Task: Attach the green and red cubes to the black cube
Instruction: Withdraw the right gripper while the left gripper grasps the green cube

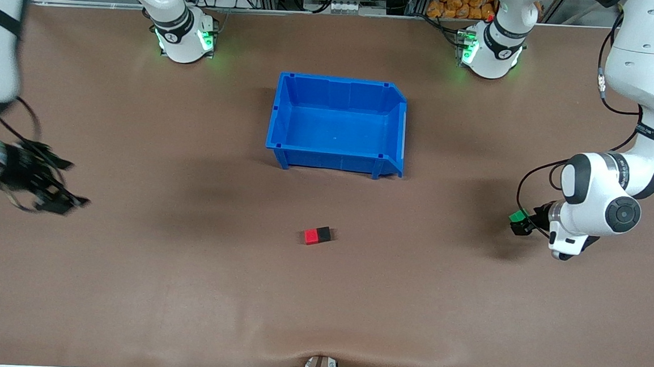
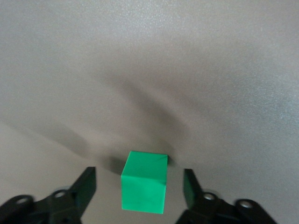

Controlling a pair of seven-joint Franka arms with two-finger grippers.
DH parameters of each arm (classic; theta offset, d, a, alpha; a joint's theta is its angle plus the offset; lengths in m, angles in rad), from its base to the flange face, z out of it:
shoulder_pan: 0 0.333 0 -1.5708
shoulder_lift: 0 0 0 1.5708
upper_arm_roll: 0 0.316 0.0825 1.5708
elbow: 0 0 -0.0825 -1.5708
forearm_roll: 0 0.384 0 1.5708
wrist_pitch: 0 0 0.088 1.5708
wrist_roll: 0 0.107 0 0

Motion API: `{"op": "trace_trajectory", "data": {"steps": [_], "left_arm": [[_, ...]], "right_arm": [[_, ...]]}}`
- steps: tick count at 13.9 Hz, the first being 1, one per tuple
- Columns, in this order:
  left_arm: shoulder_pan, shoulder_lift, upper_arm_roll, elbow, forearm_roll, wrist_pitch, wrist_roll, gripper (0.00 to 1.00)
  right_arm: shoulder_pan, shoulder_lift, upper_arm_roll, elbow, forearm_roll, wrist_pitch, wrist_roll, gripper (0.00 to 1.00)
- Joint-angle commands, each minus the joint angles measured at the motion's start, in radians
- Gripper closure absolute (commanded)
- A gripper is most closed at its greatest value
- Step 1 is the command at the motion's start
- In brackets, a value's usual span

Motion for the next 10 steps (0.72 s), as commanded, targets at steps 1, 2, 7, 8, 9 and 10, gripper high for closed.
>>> {"op": "trace_trajectory", "data": {"steps": [1,2,7,8,9,10], "left_arm": [[0.001,0.012,-0.001,0.013,0.004,0.006,-0.010,0.40],[0.001,0.012,0.000,0.013,0.004,0.006,-0.010,0.41],[-0.001,0.012,0.000,0.013,0.004,0.006,-0.010,0.59],[-0.001,0.012,0.000,0.013,0.004,0.006,-0.010,0.66],[-0.001,0.012,-0.001,0.013,0.004,0.006,-0.010,0.74],[0.001,0.012,-0.001,0.013,0.004,0.006,-0.013,0.88]], "right_arm": [[-0.093,-0.117,0.020,-0.036,-0.041,-0.077,-0.285,0.00],[-0.098,-0.151,0.022,-0.036,-0.103,-0.104,-0.363,0.00],[-0.114,-0.430,0.011,-0.251,-0.245,-0.194,-0.843,0.00],[-0.110,-0.503,-0.007,-0.337,-0.245,-0.142,-0.915,0.00],[-0.090,-0.550,-0.009,-0.393,-0.245,-0.103,-0.918,0.00],[-0.081,-0.558,-0.011,-0.399,-0.245,-0.103,-0.918,0.00]]}}
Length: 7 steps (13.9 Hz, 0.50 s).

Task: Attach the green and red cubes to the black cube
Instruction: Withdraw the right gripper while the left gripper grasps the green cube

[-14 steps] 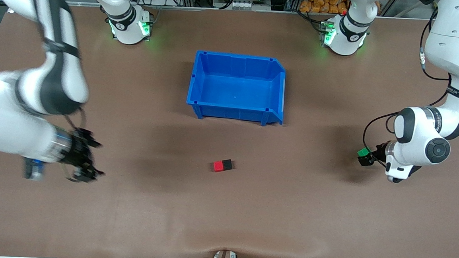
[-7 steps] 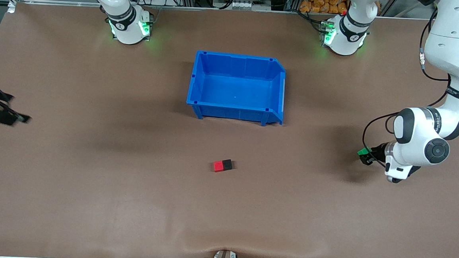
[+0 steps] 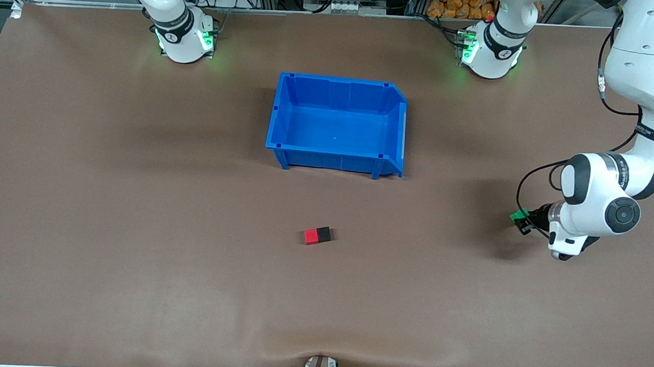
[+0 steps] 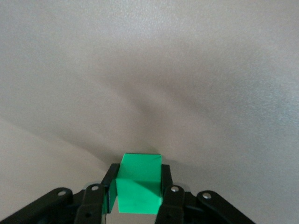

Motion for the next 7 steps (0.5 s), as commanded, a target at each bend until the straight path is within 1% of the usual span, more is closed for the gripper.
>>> {"op": "trace_trajectory", "data": {"steps": [1,2,4,5,7], "left_arm": [[0.003,0.008,-0.001,0.009,0.003,0.005,-0.017,0.98],[0.001,0.007,-0.001,0.010,0.000,0.005,-0.017,1.00],[-0.002,0.001,-0.002,0.013,-0.011,0.004,-0.037,1.00],[-0.007,-0.002,-0.002,0.015,-0.011,0.004,-0.078,1.00],[-0.017,0.001,-0.019,0.041,-0.013,0.001,-0.207,1.00]], "right_arm": [[0.023,-0.101,0.006,-0.136,-0.012,0.074,-0.040,0.00],[0.027,-0.084,0.010,-0.086,-0.011,0.075,-0.041,0.00],[0.033,0.032,0.024,0.116,-0.047,0.018,-0.040,0.00],[0.030,0.066,0.024,0.158,-0.058,-0.021,-0.044,0.00],[0.033,0.071,0.024,0.159,-0.011,-0.073,-0.037,0.00]]}}
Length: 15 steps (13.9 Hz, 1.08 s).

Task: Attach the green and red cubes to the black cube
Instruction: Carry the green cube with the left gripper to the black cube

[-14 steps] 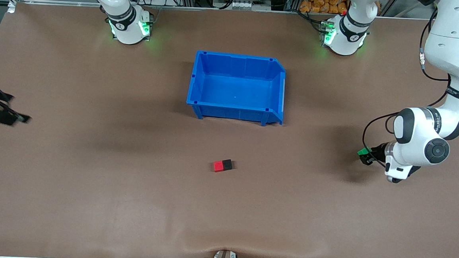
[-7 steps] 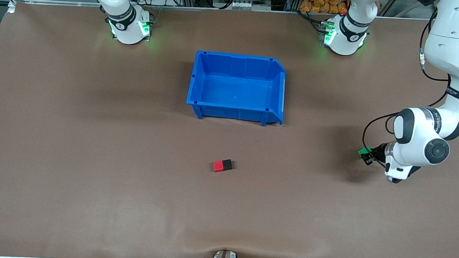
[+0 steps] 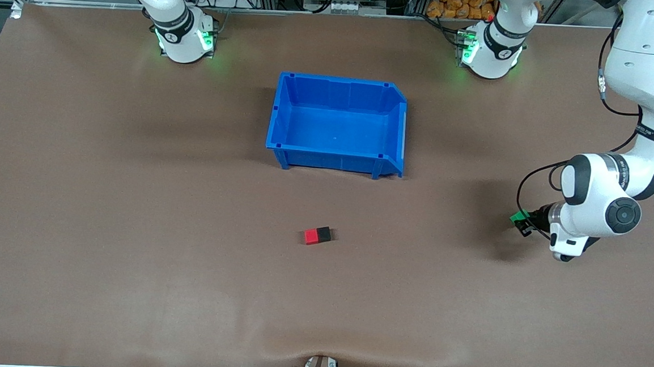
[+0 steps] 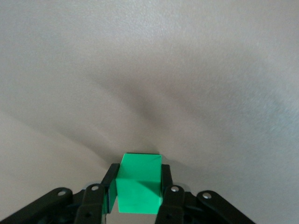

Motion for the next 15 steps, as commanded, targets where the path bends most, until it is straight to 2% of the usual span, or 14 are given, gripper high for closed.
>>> {"op": "trace_trajectory", "data": {"steps": [1,3,5,8,10,13,15], "left_arm": [[-0.016,0.002,-0.035,0.044,-0.013,-0.005,-0.154,1.00],[-0.016,0.005,-0.078,0.073,-0.038,-0.013,-0.226,1.00],[-0.057,0.040,-0.114,0.141,-0.085,-0.024,-0.389,1.00],[-0.195,0.103,-0.115,0.273,-0.113,-0.082,-0.676,1.00],[-0.264,0.141,-0.115,0.329,-0.163,-0.082,-0.821,1.00],[-0.359,0.198,-0.116,0.445,-0.248,-0.081,-1.000,1.00],[-0.427,0.240,-0.115,0.519,-0.262,-0.079,-1.128,1.00]], "right_arm": [[0.016,0.056,0.005,0.072,0.020,-0.057,-0.009,0.00],[0.025,0.054,0.022,0.075,0.006,-0.055,0.004,0.00],[0.016,0.053,0.020,0.074,0.046,-0.052,0.029,0.00],[0.041,0.044,0.037,0.071,0.049,-0.049,0.148,0.00],[0.039,0.043,0.089,0.069,0.040,-0.054,0.278,0.00],[0.031,0.042,0.094,0.067,0.038,-0.060,0.288,0.00],[0.028,0.043,0.088,0.067,0.043,-0.061,0.284,0.00]]}}
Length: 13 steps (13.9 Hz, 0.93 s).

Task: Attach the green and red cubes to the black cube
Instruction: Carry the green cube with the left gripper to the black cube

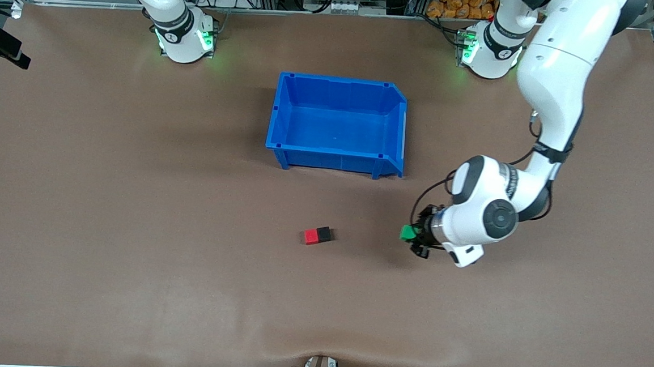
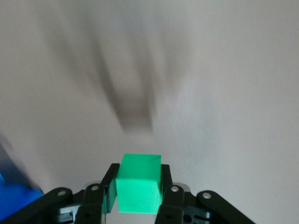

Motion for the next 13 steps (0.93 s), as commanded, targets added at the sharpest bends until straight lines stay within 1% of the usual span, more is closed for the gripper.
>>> {"op": "trace_trajectory", "data": {"steps": [1,2,4,9,13], "left_arm": [[-0.070,0.087,0.011,0.150,-0.025,-0.022,-0.157,1.00],[-0.092,0.112,0.011,0.178,-0.025,-0.005,-0.209,1.00],[-0.150,0.136,0.021,0.194,-0.025,0.066,-0.292,1.00],[-0.182,0.185,0.024,0.194,-0.025,0.175,-0.419,1.00],[-0.198,0.199,0.024,0.192,-0.023,0.179,-0.429,1.00]], "right_arm": [[-0.015,-0.002,-0.005,0.010,0.004,-0.020,0.008,0.00],[-0.025,-0.002,-0.004,0.011,0.005,-0.020,0.008,0.00],[-0.027,-0.002,-0.004,0.011,0.008,-0.029,0.008,0.00],[-0.025,-0.001,-0.001,0.016,0.013,-0.017,0.008,0.00],[-0.027,-0.001,-0.002,0.017,0.013,-0.019,0.007,0.00]]}}
